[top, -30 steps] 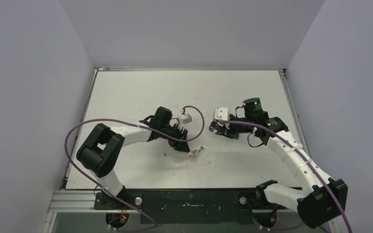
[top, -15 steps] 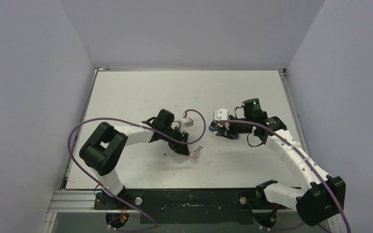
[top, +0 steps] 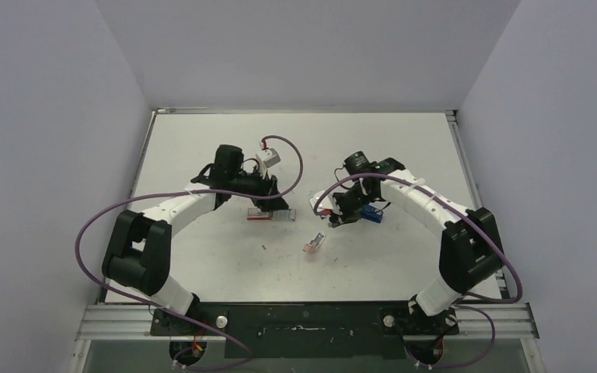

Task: Load the staples into the stapler
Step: Install the staple into the stapler.

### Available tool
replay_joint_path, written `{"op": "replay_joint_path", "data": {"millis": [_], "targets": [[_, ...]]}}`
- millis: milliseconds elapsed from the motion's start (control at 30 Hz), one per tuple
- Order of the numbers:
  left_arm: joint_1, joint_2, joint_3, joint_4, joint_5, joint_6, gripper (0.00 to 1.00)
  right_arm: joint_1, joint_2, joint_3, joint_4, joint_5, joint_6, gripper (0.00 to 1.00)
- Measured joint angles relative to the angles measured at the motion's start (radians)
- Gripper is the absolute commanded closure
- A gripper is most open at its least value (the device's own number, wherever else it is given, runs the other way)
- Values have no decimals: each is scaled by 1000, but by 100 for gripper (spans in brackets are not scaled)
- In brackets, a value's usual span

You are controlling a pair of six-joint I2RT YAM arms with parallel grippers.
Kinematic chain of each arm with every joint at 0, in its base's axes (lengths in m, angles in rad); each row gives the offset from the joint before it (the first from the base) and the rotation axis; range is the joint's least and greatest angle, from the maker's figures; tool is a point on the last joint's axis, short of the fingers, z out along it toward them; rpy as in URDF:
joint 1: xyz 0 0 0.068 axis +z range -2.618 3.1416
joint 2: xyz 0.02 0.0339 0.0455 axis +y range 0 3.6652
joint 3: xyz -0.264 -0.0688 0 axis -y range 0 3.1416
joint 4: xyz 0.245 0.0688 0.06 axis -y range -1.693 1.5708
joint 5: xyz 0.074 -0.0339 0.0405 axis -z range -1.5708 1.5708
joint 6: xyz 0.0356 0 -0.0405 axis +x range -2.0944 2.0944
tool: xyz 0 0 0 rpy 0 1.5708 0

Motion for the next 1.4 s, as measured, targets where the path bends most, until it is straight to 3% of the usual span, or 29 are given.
{"op": "replay_joint_path", "data": {"millis": [267,500,1400], "targets": [[122,-22,60,-31,132,121,47,32,238,151,-151,33,-312,87],[133,-21,100,-50,190,182,48,65,351,257,-266,55,-488,87],[134,-18,100,-14,231,175,48,126,459,316,-312,54,-546,88]]}}
